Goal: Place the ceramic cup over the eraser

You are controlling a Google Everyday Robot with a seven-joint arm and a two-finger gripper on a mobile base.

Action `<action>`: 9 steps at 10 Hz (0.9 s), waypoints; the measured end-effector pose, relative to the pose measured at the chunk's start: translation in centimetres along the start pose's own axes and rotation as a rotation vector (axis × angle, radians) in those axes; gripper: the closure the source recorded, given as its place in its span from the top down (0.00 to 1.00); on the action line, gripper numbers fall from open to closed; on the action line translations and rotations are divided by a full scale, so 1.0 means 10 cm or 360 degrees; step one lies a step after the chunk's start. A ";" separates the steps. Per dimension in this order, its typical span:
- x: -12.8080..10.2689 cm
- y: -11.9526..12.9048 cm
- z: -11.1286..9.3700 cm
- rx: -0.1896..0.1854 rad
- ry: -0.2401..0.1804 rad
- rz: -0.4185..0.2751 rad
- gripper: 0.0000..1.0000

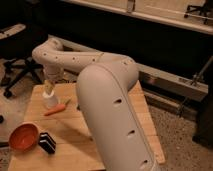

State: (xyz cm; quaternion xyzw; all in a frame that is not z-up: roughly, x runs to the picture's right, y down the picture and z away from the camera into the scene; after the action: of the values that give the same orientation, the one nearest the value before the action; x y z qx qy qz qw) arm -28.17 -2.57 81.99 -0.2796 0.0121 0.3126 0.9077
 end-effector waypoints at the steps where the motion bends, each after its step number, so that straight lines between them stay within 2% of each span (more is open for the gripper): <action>1: -0.05 0.04 0.06 -0.0016 -0.0006 -0.0014 0.80; 4: -0.14 0.13 0.24 -0.0048 -0.0009 -0.0046 0.80; 9: -0.31 0.61 0.60 -0.0056 0.0048 -0.0252 0.80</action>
State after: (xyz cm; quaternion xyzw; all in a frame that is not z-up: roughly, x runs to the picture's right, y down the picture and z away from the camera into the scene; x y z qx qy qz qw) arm -35.14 2.72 84.58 -0.3001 -0.0018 0.2359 0.9243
